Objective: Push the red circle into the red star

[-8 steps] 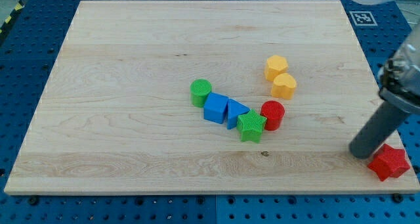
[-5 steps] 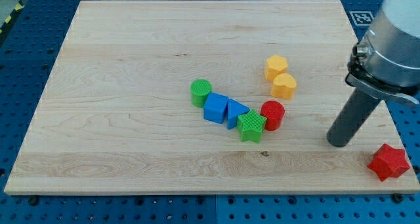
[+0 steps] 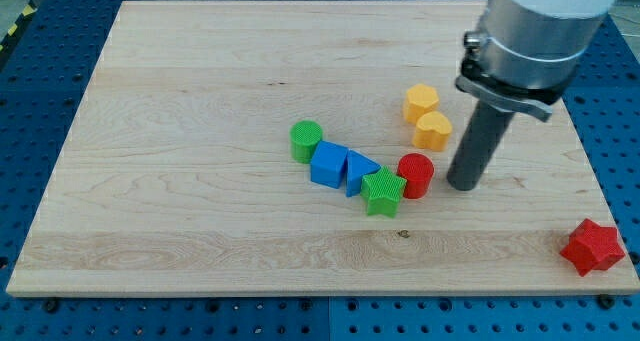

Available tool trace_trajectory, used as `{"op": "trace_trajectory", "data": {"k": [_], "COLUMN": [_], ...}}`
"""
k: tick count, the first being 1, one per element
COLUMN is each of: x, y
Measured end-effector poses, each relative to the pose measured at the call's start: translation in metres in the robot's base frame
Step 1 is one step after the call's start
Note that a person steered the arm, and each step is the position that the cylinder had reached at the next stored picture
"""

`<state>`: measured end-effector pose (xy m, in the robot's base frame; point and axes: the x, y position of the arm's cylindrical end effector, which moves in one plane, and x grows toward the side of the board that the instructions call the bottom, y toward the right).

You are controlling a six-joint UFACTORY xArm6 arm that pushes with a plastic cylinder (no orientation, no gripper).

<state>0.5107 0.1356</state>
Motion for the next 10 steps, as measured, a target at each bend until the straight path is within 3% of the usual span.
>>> {"op": "trace_trajectory", "data": {"k": [2,5,8,10], "x": [-0.026,-0.035,-0.013,-0.013], "y": [-0.012,-0.091,-0.083,-0.035]}}
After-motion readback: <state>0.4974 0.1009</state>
